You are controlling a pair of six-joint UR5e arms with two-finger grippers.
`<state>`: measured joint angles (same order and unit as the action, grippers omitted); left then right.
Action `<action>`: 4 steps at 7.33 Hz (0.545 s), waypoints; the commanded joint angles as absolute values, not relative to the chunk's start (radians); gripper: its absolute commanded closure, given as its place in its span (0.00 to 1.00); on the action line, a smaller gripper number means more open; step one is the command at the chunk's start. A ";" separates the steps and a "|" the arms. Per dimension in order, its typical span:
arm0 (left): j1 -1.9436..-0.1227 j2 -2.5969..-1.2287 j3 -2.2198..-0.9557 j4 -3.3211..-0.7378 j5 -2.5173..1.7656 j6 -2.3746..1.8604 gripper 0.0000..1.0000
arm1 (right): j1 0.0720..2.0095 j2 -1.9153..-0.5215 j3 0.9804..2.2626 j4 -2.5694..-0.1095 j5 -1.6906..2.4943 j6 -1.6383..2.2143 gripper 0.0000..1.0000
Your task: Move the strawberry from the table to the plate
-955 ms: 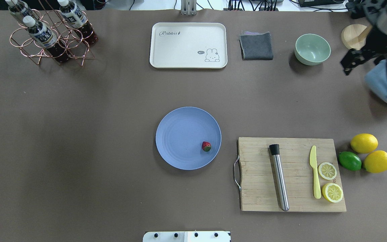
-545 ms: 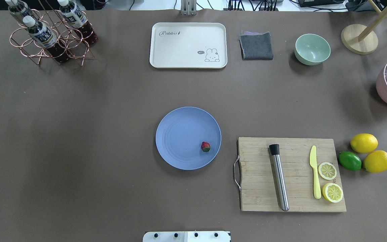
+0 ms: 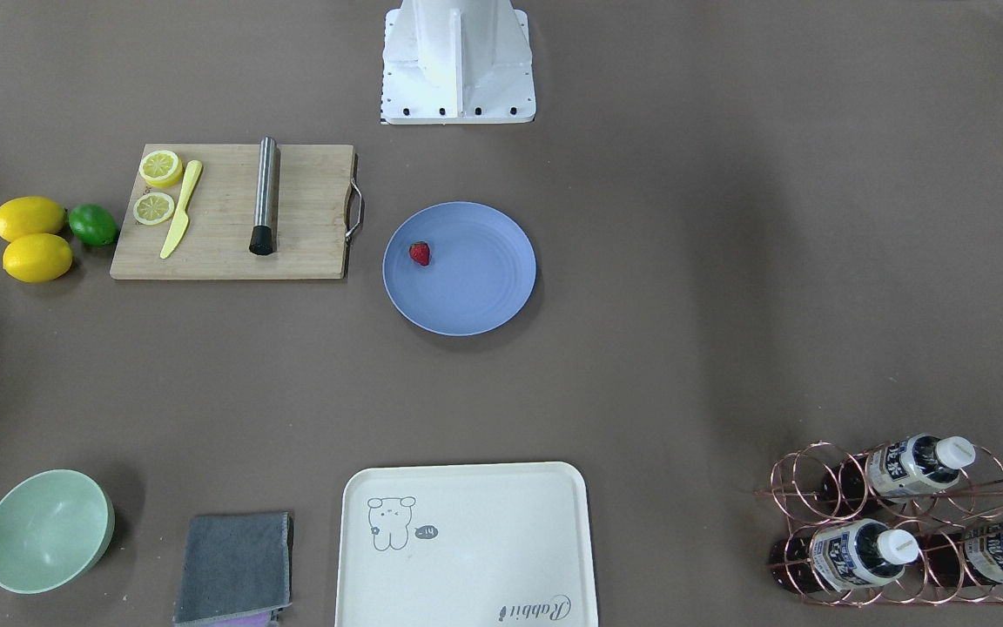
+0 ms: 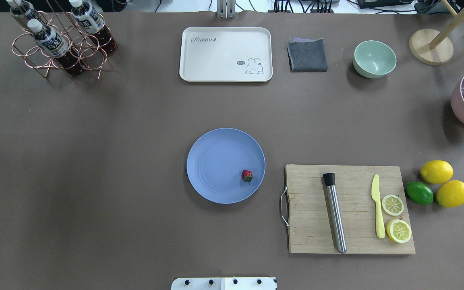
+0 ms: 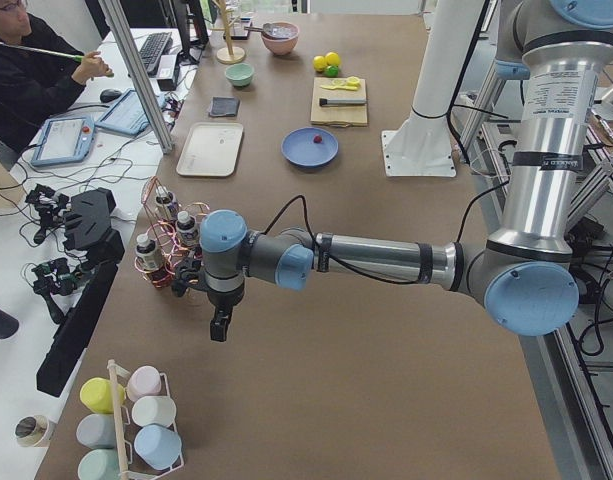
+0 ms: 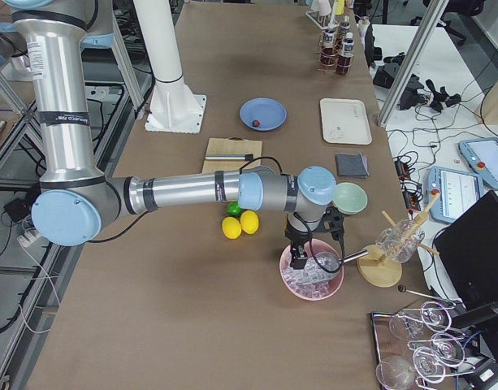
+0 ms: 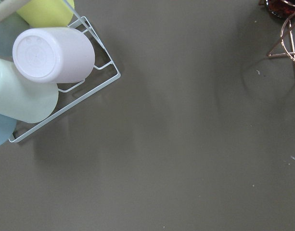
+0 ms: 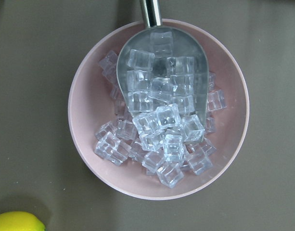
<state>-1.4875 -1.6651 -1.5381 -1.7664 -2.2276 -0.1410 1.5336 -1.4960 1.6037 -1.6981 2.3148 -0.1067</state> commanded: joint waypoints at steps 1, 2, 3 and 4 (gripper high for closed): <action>-1.508 -1.666 -1.531 -1.758 -2.267 -0.141 0.02 | 1.548 -1.500 1.556 -1.625 2.326 -0.104 0.00; -1.508 -1.666 -1.531 -1.756 -2.272 -0.141 0.02 | 1.551 -1.499 1.555 -1.623 2.326 -0.104 0.00; -1.508 -1.667 -1.531 -1.756 -2.272 -0.141 0.02 | 1.551 -1.493 1.555 -1.621 2.324 -0.104 0.00; -1.508 -1.666 -1.531 -1.756 -2.272 -0.141 0.02 | 1.551 -1.490 1.555 -1.621 2.321 -0.100 0.00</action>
